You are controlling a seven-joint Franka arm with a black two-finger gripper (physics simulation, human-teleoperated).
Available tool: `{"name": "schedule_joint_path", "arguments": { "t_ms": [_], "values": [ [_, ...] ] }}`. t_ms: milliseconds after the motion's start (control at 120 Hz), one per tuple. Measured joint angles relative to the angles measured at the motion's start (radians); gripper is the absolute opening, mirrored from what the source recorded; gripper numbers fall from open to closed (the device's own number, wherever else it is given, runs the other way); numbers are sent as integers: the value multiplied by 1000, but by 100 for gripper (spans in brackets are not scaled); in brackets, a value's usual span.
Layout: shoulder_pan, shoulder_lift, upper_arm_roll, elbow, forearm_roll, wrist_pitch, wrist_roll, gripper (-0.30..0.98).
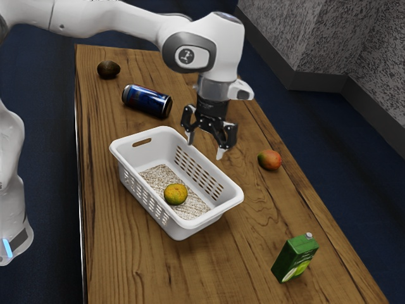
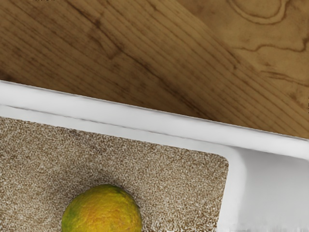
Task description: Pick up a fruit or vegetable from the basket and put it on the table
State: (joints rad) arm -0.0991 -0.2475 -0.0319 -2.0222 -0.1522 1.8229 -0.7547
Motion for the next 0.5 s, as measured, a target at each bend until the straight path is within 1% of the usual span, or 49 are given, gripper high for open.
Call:
{"name": "schedule_joint_path", "arguments": {
  "t_ms": [83,167,242,333,450,500],
  "values": [
    [2,-16,-5,-34,-2,8,81,69],
    [8,-71,-9,-110,-8,14,151,69],
    [64,-132,-72,-167,-27,17,204,69],
    [82,-174,-107,-220,-40,21,257,68],
    [88,-162,-130,-249,-52,24,310,67],
    [88,-145,-134,-251,-68,27,329,67]
  ]
}}
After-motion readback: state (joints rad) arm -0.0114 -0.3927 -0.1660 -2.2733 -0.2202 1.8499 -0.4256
